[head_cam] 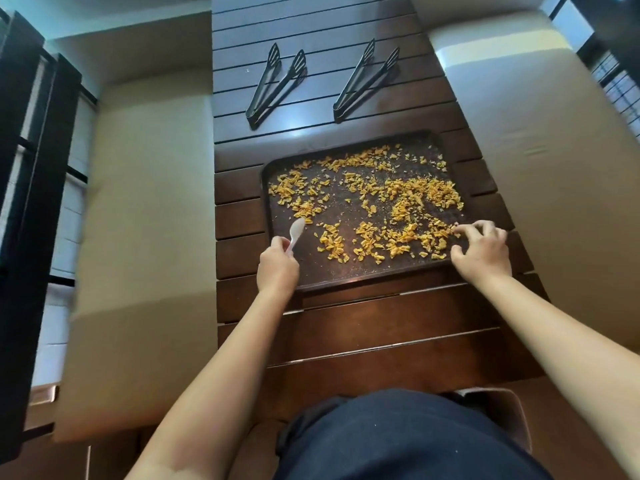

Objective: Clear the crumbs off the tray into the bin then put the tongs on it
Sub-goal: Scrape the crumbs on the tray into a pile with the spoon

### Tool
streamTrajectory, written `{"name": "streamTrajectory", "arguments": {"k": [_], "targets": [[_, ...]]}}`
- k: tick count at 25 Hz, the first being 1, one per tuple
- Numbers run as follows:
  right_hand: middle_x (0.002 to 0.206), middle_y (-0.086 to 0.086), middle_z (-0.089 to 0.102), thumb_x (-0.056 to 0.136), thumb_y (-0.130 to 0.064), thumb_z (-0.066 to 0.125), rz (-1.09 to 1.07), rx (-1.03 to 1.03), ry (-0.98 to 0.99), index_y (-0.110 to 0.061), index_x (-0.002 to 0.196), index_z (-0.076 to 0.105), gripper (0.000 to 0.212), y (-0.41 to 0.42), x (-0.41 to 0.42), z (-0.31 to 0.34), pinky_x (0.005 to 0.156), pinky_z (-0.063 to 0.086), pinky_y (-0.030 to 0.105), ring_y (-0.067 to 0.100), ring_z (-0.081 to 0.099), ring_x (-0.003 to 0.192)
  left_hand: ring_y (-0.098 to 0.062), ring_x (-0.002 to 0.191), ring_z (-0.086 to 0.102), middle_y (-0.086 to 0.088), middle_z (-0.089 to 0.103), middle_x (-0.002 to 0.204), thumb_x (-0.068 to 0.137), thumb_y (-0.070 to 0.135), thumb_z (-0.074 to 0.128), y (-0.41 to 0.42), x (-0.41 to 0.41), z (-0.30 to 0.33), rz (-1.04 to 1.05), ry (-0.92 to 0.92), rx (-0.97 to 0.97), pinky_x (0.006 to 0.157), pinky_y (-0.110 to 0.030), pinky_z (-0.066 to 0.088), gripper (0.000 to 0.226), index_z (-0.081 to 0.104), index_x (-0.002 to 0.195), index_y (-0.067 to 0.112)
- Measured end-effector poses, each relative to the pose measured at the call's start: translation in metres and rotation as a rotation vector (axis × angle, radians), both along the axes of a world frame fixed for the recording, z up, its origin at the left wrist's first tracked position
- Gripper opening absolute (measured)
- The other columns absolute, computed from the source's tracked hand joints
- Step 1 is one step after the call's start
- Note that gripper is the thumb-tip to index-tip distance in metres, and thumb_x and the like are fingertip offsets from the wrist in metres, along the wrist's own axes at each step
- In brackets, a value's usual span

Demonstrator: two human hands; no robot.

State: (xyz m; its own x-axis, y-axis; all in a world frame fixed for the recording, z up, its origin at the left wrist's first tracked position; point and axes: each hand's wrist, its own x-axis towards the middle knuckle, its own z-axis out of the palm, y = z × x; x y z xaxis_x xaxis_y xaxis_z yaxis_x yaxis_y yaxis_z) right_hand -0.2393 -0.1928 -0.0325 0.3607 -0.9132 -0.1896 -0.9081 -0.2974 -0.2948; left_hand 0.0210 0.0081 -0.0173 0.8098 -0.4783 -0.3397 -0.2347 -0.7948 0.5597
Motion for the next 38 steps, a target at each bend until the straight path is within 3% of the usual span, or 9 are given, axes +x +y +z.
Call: {"name": "streamTrajectory", "arguments": {"k": [3, 6, 13, 18, 23, 27, 30, 33, 38], "targets": [[0.129, 0.016, 0.038, 0.084, -0.017, 0.058, -0.057, 0.005, 0.012, -0.015, 0.123, 0.055, 0.040, 0.002, -0.003, -0.003, 0.095, 0.038, 0.048, 0.038, 0.032, 0.120, -0.024, 0.102, 0.055, -0.011, 0.047, 0.123, 0.093, 0.002, 0.040, -0.011, 0.021, 0.006, 0.045, -0.002, -0.047, 0.076, -0.029, 0.045, 0.036, 0.044, 0.128, 0.010], [0.134, 0.017, 0.033, 0.086, -0.016, 0.055, -0.090, -0.003, 0.021, -0.015, 0.129, 0.050, 0.043, 0.002, -0.007, -0.008, 0.095, 0.038, 0.048, 0.038, 0.030, 0.122, -0.022, 0.092, 0.050, -0.013, 0.038, 0.125, 0.093, 0.001, 0.037, -0.024, 0.037, 0.009, 0.028, -0.050, -0.024, 0.076, -0.029, 0.042, 0.036, 0.039, 0.129, 0.007], [0.145, 0.020, 0.027, 0.095, -0.014, 0.042, -0.159, 0.045, -0.003, -0.007, 0.146, 0.020, 0.056, -0.013, -0.006, -0.025, 0.100, 0.033, 0.046, 0.038, 0.031, 0.126, -0.037, 0.107, 0.056, -0.020, 0.025, 0.143, 0.093, 0.001, 0.041, -0.055, 0.063, -0.006, -0.054, -0.131, 0.174, 0.084, -0.038, 0.047, 0.039, 0.037, 0.131, 0.006], [0.145, 0.021, 0.027, 0.092, -0.004, 0.041, -0.158, 0.033, -0.021, -0.001, 0.145, 0.021, 0.056, -0.015, -0.004, -0.035, 0.100, 0.034, 0.046, 0.038, 0.032, 0.125, -0.025, 0.082, 0.054, -0.017, 0.039, 0.124, 0.096, 0.010, 0.039, -0.049, 0.051, -0.014, -0.139, -0.153, 0.073, 0.072, -0.032, 0.048, 0.025, 0.046, 0.120, 0.007], [0.143, 0.023, 0.030, 0.090, -0.002, 0.042, -0.166, 0.002, -0.066, -0.001, 0.144, 0.023, 0.057, -0.014, -0.008, -0.043, 0.101, 0.034, 0.048, 0.039, 0.034, 0.124, -0.030, 0.093, 0.058, -0.013, 0.042, 0.119, 0.095, 0.013, 0.045, -0.021, 0.011, -0.026, -0.445, -0.137, 0.042, 0.080, -0.041, 0.053, 0.024, 0.053, 0.117, 0.006], [0.140, 0.025, 0.034, 0.091, -0.002, 0.042, -0.174, -0.020, -0.102, -0.002, 0.144, 0.025, 0.056, -0.013, -0.007, -0.046, 0.099, 0.034, 0.049, 0.041, 0.037, 0.121, -0.019, 0.086, 0.052, -0.013, 0.040, 0.119, 0.096, 0.010, 0.044, -0.043, 0.037, -0.015, -0.162, -0.080, -0.129, 0.078, -0.026, 0.047, 0.022, 0.054, 0.115, 0.006], [0.141, 0.024, 0.034, 0.092, -0.003, 0.042, -0.171, -0.020, -0.109, -0.003, 0.144, 0.025, 0.055, -0.012, -0.007, -0.046, 0.099, 0.035, 0.048, 0.040, 0.039, 0.121, -0.017, 0.090, 0.050, -0.015, 0.037, 0.124, 0.097, 0.012, 0.041, -0.069, 0.072, -0.007, 0.076, -0.056, -0.102, 0.081, -0.023, 0.041, 0.025, 0.049, 0.120, 0.004], [0.142, 0.024, 0.034, 0.092, -0.003, 0.041, -0.170, -0.020, -0.110, -0.004, 0.145, 0.025, 0.055, -0.012, -0.007, -0.044, 0.099, 0.034, 0.047, 0.039, 0.038, 0.121, -0.014, 0.093, 0.047, -0.013, 0.035, 0.128, 0.097, 0.015, 0.043, -0.082, 0.080, -0.009, 0.047, 0.029, -0.047, 0.081, -0.020, 0.038, 0.026, 0.051, 0.121, 0.008], [0.141, 0.024, 0.034, 0.093, -0.003, 0.040, -0.173, -0.022, -0.135, -0.004, 0.144, 0.025, 0.054, -0.012, -0.008, -0.044, 0.101, 0.034, 0.046, 0.038, 0.038, 0.123, -0.016, 0.096, 0.051, -0.006, 0.042, 0.115, 0.091, 0.021, 0.057, -0.065, 0.048, -0.017, -0.167, 0.082, -0.068, 0.078, -0.022, 0.039, 0.014, 0.065, 0.101, 0.014]]}}
